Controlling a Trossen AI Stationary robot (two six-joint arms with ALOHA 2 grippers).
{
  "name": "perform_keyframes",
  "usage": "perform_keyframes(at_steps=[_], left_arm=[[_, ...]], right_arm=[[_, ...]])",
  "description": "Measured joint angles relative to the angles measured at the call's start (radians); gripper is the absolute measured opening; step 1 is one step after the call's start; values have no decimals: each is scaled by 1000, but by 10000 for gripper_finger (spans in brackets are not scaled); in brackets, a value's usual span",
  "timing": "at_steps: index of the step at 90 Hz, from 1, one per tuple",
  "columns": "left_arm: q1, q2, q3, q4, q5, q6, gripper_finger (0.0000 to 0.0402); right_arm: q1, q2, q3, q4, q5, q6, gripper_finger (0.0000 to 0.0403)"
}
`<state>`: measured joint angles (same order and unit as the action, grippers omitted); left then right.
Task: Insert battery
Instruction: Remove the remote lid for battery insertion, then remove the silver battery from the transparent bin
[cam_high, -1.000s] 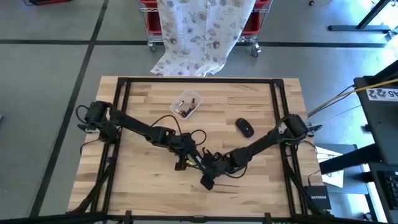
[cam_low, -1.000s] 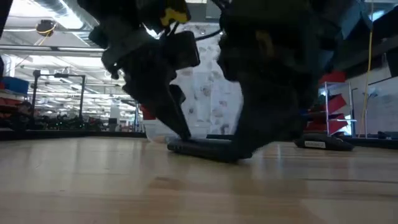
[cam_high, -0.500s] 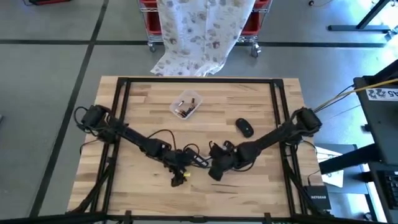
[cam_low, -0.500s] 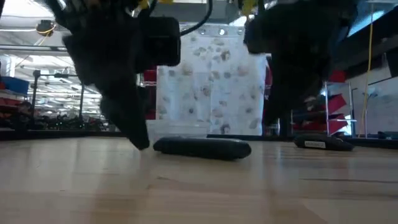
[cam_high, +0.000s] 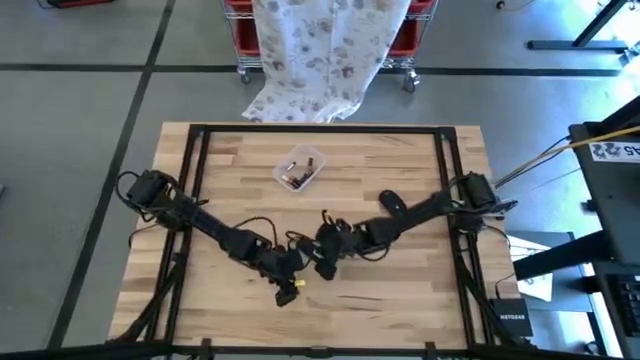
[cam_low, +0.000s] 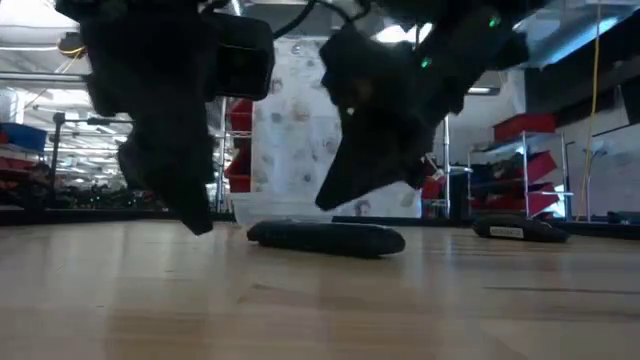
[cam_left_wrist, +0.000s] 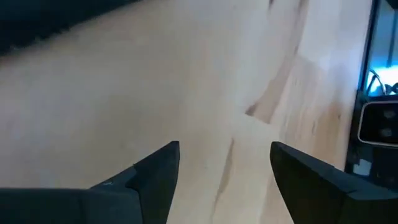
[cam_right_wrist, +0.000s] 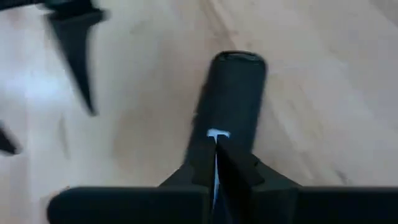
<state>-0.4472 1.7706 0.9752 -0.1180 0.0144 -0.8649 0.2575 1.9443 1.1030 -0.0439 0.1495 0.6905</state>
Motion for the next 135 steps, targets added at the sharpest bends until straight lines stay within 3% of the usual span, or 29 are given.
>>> perform_keyframes(at_steps=[17,64,86,107,135], left_arm=[[-4,0,0,-15,-1,-14,233],[4,0,0,-16,-62,-11,233],[4,-1,0,-23,-68,-9,233],[2,-2,0,-30,-76,4,233],[3,-2,1,-27,-97,6,233]], right_arm=[[-24,24,3,4,-90,-14,0],[59,26,6,-111,-57,11,0],[70,-86,-7,-226,-123,-15,0],[116,-200,-3,-299,-101,-19,1],[199,-151,1,-153,-142,-63,58]])
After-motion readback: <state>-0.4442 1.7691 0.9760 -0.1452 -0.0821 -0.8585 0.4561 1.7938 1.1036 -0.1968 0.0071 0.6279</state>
